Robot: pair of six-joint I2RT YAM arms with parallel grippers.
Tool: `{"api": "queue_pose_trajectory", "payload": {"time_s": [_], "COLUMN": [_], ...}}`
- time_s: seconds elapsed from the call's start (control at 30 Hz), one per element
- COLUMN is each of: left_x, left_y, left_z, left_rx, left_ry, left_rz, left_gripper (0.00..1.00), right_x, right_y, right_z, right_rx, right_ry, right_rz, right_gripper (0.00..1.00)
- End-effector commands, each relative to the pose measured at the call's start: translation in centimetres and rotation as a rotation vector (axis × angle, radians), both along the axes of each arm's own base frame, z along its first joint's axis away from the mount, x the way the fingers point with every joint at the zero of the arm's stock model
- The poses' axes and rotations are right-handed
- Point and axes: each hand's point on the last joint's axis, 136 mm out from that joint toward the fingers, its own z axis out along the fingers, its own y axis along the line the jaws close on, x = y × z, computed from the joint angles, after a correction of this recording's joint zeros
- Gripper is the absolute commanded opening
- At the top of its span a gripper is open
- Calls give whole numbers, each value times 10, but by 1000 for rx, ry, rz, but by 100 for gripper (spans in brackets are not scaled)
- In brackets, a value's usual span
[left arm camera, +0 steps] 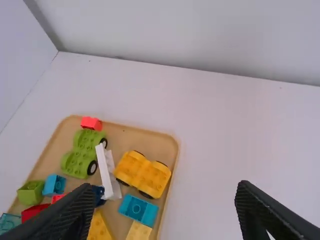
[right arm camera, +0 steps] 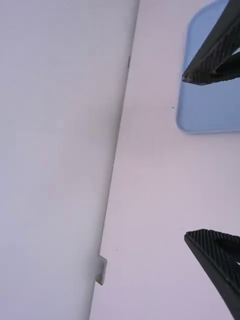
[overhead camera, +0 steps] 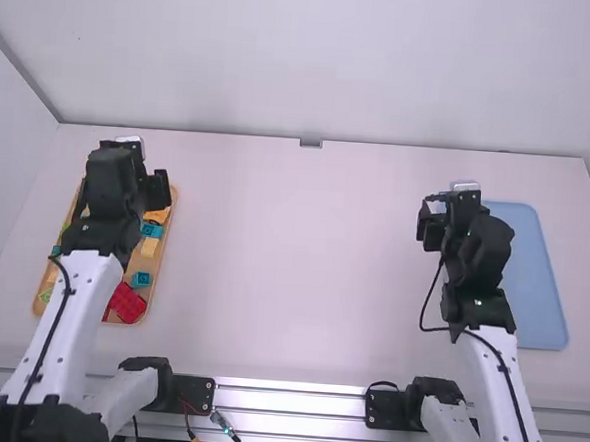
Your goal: Assemble lego blocks to make yellow taxi
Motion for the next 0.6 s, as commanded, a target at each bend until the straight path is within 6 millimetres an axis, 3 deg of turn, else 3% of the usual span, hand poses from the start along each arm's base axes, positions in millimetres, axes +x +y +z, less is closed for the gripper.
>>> {"api": "queue_pose_trajectory", "payload": {"time_s": [0.0,0.17,0.27,0.57], "left_x": [10,34,50,77], "left_y": [13,24,34,42], "left_z": [11,16,21,3], "left_rx": [41,15,-121,-220], "left_ry": [7,2,-71,-25], "left_rz": [28,75,199,273], "left_gripper": [79,86,91,98], "right_x": [14,32,45,64], "right_y": [-2,-3,-2,19], "right_z": [18,19,20,20], "right_rx": [-22,-35,-41,-68], "right_ry": [-27,-11,-5,1], "right_rz": [6,15,21,87], "right_gripper": [80,87,91,98]}}
